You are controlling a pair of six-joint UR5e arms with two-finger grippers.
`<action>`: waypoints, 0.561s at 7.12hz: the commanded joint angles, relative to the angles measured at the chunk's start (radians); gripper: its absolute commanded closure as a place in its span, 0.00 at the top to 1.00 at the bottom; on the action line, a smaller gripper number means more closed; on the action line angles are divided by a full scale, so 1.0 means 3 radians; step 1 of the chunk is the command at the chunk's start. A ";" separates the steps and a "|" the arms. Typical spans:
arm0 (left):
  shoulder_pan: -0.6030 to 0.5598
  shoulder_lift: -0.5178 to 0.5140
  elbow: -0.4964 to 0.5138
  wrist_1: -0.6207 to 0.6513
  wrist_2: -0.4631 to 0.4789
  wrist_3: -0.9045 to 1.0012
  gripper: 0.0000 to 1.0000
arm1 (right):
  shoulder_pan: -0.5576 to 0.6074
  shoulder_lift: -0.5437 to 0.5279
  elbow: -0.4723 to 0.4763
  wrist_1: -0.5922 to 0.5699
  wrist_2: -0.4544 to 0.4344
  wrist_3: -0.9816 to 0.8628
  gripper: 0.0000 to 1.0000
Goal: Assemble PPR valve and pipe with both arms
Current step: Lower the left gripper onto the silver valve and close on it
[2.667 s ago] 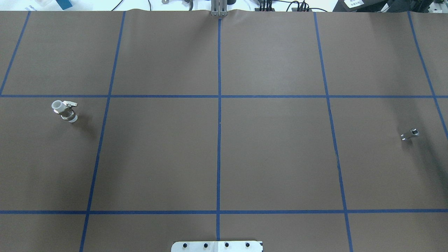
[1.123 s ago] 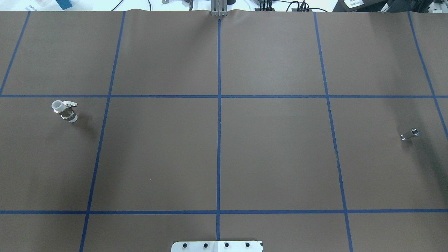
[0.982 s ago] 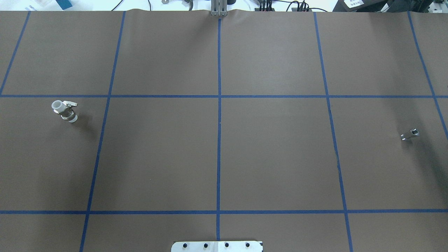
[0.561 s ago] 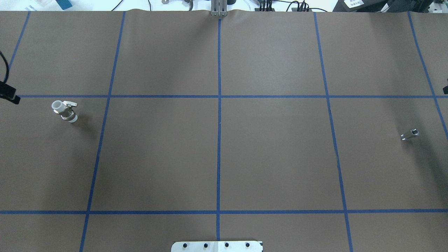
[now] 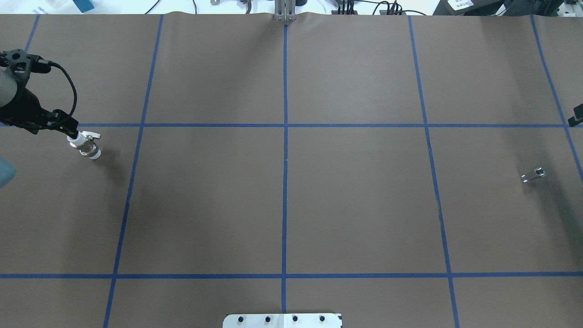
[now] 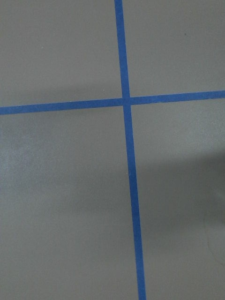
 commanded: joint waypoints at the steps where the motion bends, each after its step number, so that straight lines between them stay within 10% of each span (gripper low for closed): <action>1: 0.0071 -0.0030 0.0142 -0.0122 0.0005 -0.0007 0.98 | -0.0007 0.0016 0.0000 0.0008 -0.0002 0.0002 1.00; 4: 0.0081 -0.0235 0.0440 -0.0240 -0.0021 -0.0058 0.92 | -0.0002 0.0021 0.0000 0.0008 0.0003 0.0002 1.00</action>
